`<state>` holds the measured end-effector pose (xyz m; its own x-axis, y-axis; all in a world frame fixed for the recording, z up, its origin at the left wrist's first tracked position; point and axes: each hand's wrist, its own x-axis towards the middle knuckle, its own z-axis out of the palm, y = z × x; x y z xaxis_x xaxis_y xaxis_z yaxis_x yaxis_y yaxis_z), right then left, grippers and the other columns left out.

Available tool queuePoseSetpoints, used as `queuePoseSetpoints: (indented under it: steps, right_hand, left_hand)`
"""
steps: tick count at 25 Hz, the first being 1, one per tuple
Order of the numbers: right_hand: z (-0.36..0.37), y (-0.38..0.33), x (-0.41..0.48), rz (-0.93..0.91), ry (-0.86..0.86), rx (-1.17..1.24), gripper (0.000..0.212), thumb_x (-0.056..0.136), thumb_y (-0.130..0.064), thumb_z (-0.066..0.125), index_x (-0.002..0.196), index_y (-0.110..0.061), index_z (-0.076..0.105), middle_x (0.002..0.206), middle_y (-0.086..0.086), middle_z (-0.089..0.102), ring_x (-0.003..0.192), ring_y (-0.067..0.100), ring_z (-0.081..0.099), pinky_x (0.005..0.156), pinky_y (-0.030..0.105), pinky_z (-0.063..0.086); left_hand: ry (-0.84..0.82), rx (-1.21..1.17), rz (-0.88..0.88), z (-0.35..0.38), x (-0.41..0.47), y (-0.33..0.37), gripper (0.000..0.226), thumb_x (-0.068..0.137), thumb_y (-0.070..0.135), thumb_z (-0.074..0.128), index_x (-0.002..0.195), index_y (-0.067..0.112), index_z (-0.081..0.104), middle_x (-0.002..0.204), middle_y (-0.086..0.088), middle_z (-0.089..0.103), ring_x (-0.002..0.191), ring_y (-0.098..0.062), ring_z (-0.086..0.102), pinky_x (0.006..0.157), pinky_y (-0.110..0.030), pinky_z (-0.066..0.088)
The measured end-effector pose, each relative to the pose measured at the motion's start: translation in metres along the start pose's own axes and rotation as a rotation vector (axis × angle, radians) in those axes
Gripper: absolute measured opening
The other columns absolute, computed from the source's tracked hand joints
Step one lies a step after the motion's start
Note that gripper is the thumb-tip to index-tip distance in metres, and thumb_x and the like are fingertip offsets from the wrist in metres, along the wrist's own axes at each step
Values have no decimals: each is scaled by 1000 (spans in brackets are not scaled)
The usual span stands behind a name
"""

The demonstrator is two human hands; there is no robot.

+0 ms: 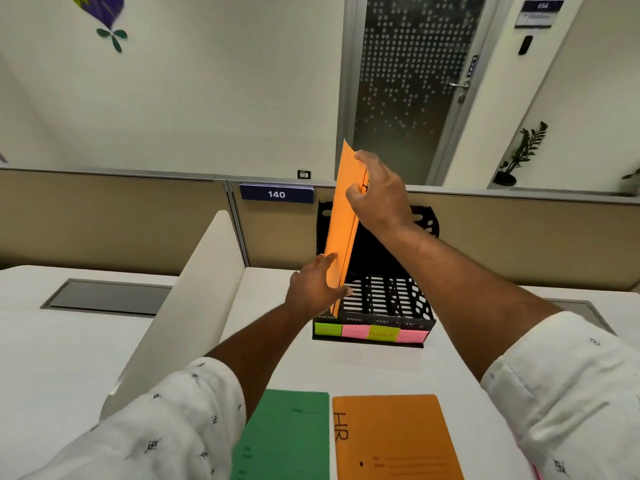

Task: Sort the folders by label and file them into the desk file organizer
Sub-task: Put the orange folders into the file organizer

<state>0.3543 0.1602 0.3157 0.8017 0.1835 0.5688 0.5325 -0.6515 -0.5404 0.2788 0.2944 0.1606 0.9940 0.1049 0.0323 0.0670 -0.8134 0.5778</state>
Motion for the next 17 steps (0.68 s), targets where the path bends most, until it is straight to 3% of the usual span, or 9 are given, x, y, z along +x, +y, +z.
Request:
queuePoseSetpoints:
  steps: [3, 7, 9, 13, 17]
  right_hand:
    - [23, 11, -1, -49, -10, 11, 53, 91, -17, 59, 143, -21, 47, 138, 0, 59, 99, 17, 64, 90, 29, 54]
    - [56, 26, -11, -85, 11, 13, 53, 92, -13, 56, 144, -15, 48, 149, 1, 51, 127, 16, 55, 104, 18, 40]
    - [65, 30, -16, -86, 14, 25, 53, 93, -12, 55, 146, -11, 47, 153, 5, 46, 139, 18, 46, 112, 20, 34]
    - [79, 34, -27, -103, 1, 4, 52, 96, -15, 53, 147, -10, 45, 156, 7, 41, 142, 20, 41, 112, 25, 39]
    - [90, 40, -41, -98, -98, -105, 53, 99, -28, 50, 149, -16, 41, 157, 0, 39, 138, 16, 43, 101, 23, 42]
  left_hand:
    - [-11, 10, -21, 6, 21, -13, 91, 82, 59, 72, 157, 33, 27, 164, -4, 31, 146, -28, 38, 116, -56, 36]
    - [-15, 5, -78, 17, 41, -34, 91, 82, 59, 71, 157, 28, 29, 159, -4, 39, 143, -26, 42, 112, -55, 39]
    - [-28, 6, -104, 22, 46, -43, 91, 83, 59, 70, 158, 28, 28, 160, -4, 38, 145, -27, 39, 113, -56, 37]
    - [-21, -5, -121, 35, 51, -55, 88, 84, 56, 70, 157, 28, 28, 159, -4, 40, 145, -29, 39, 113, -55, 38]
    - [-22, -14, -136, 44, 49, -60, 86, 86, 53, 68, 157, 26, 28, 161, -4, 38, 149, -26, 34, 114, -58, 36]
